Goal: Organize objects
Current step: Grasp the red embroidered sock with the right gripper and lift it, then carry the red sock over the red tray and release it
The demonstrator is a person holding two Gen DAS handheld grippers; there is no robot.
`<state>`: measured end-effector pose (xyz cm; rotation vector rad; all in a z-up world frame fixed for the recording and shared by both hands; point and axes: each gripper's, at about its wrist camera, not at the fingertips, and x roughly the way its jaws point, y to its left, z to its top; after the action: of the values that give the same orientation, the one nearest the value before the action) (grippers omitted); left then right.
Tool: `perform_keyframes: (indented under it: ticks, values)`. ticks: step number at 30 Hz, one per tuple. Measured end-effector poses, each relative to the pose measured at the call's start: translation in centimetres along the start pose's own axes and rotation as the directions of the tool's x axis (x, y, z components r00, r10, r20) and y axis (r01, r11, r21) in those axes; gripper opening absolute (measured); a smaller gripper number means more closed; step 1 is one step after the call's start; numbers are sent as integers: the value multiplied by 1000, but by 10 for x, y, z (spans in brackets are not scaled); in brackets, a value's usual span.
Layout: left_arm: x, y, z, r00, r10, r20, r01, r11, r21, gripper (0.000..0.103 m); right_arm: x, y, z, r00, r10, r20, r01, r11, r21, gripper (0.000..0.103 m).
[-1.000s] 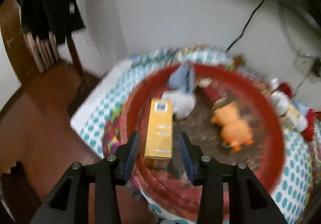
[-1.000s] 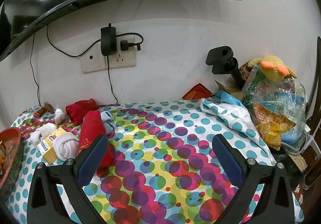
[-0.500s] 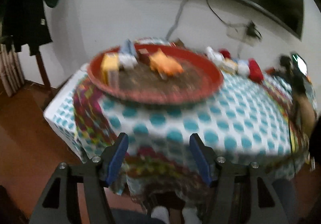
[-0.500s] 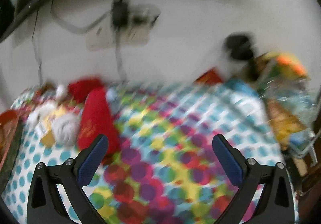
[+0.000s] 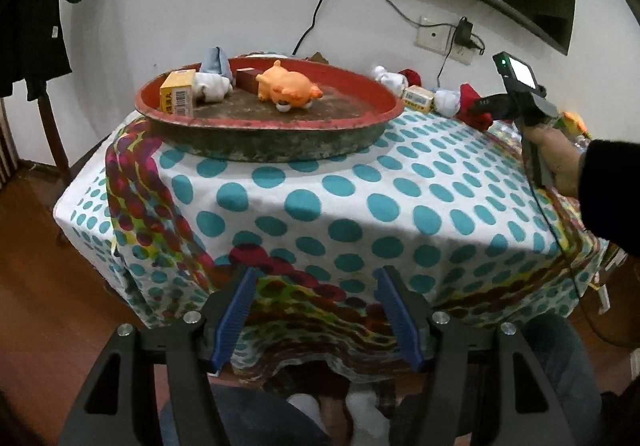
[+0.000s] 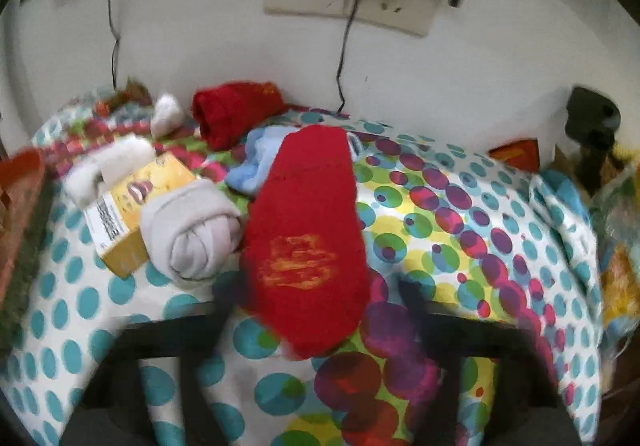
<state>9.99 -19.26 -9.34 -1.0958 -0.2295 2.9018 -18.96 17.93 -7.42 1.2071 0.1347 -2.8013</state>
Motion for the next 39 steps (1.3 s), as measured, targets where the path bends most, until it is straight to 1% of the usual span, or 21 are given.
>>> perform_keyframes:
  ticks: [1,4,6,10,15,20,22,31,39]
  values:
    - [-1,-2,0,1000,-4,5,4,1000,7,65,-2,-2,-2,1000,6,-4,-6,1000,2,28]
    - [-5,-7,1,1000,-6,12,6,1000,23,65,-13,-8,-7,998,-59,-2,59,998,-21,27]
    - [-9,-9,0,1000,-13,16,13,1000,19,65,-21,-22,-10,996,-89,-8,89,996,-7,27]
    - [-17,-15,-4,1000,-14,17,13,1000,21,65,-43,-56,-19,984,-178,-14,178,984,26,27]
    - [-24,-23,-10,1000,-18,3,18,1000,23,65,-73,-87,-25,976,-219,10,218,973,76,27]
    - [-39,-30,-13,999,-26,25,25,999,32,65,-97,-103,-23,969,-246,28,242,965,105,27]
    - [-42,-33,-14,999,-26,23,25,999,35,65,-104,-103,-21,969,-242,37,237,965,111,27]
    - [-56,-43,-18,998,-42,38,39,997,59,65,-148,-95,-13,959,-259,113,249,964,93,27]
    - [-62,-46,-20,998,-55,41,53,997,59,65,-171,-79,-4,956,-248,155,240,968,70,27]
